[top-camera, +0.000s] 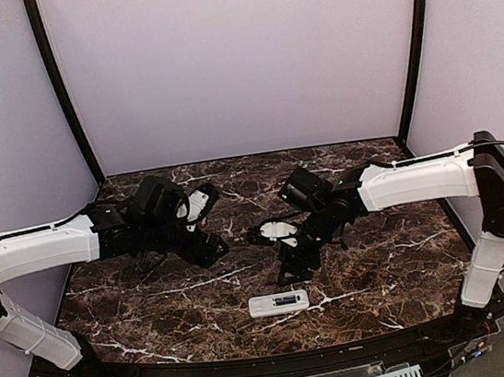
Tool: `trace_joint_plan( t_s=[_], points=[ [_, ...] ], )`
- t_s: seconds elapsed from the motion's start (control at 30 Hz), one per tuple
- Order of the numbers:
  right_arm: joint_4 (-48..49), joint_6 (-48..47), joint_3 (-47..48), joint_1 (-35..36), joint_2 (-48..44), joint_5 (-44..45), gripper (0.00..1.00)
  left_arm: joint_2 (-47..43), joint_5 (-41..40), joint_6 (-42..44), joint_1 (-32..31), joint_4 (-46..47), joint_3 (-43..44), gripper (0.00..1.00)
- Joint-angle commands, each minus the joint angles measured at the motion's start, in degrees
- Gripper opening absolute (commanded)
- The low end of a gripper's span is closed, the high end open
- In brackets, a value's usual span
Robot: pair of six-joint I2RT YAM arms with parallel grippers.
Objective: Load the batteries into the remote control
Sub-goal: Load the battery into the battery compartment.
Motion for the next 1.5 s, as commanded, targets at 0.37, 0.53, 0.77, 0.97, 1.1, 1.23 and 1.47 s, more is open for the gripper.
trace_joint_plan(
  t_s=[0.37, 0.53, 0.77, 0.97, 1.1, 1.23, 1.47],
  points=[
    [-5.8, -7.2, 6.1, 3.4, 10.3, -1.0, 0.57, 0.3, -4.8, -0.6, 0.4, 2.7, -1.6, 0.84],
    [-5.4, -7.4, 5.3, 4.2, 11.6, -1.1, 0.58, 0.6, -5.3, -0.7, 0.9, 2.3, -1.4, 0.84],
    [-4.5, -7.1, 5.2, 4.4, 12.8, 0.3, 0.49, 0.5, -5.6, -0.4, 1.2, 1.9, -1.3, 0.84],
    [-3.9, -7.3, 4.6, 4.4, 12.8, 1.0, 0.44, 0.7, -5.9, -0.3, 1.3, 1.6, -1.1, 0.84],
    [-3.7, -7.6, 3.9, 4.5, 12.8, 1.9, 0.45, 0.3, -6.2, 0.0, 1.4, 1.6, -1.1, 0.84],
    [-3.6, -7.7, 3.6, 4.7, 13.3, 2.9, 0.45, 0.1, -6.5, 0.0, 1.6, 1.6, -1.1, 0.84],
    [-3.4, -7.9, 3.6, 5.3, 14.3, 4.8, 0.44, -0.4, -6.6, 0.0, 2.0, 1.8, -1.3, 0.84]
  ],
)
